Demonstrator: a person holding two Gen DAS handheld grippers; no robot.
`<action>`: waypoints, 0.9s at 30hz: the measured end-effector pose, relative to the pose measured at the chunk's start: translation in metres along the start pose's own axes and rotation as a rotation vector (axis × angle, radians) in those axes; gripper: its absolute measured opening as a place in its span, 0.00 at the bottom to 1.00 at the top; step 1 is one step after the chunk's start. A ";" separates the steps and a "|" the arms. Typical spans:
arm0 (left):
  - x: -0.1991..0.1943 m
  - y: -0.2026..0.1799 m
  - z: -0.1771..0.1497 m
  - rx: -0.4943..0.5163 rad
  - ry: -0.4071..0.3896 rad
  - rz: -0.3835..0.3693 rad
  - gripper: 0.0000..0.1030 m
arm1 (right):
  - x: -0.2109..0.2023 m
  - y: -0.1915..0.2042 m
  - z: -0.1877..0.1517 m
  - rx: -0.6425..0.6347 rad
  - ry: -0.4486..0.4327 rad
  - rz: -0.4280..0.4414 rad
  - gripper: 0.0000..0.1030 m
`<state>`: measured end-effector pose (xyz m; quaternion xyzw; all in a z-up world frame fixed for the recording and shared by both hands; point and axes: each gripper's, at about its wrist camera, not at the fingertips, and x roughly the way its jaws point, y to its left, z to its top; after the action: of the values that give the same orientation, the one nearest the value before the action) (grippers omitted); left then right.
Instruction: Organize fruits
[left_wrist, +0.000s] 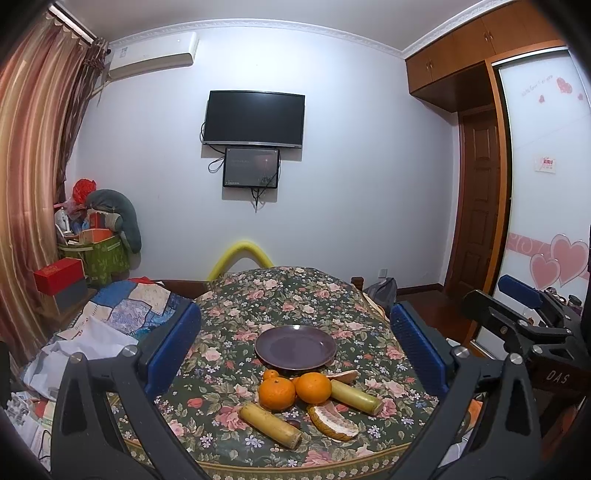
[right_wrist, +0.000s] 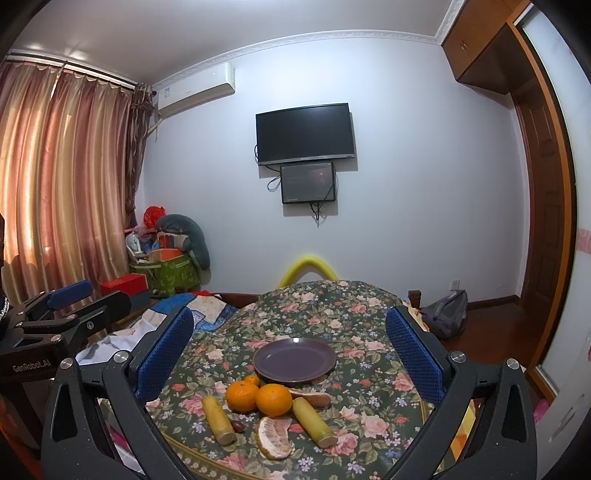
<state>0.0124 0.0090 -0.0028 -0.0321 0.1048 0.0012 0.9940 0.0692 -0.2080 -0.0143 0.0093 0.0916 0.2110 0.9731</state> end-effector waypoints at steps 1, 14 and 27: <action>0.000 0.000 0.000 0.000 0.001 0.000 1.00 | 0.000 0.000 0.000 -0.001 0.001 -0.001 1.00; 0.004 0.000 -0.003 -0.003 0.008 -0.003 1.00 | 0.001 -0.004 -0.001 0.006 0.010 0.003 1.00; 0.006 -0.003 -0.005 0.008 0.010 -0.004 1.00 | 0.000 -0.006 0.000 0.015 0.014 0.007 1.00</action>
<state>0.0175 0.0055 -0.0089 -0.0283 0.1096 -0.0016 0.9936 0.0720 -0.2132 -0.0145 0.0155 0.0997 0.2136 0.9717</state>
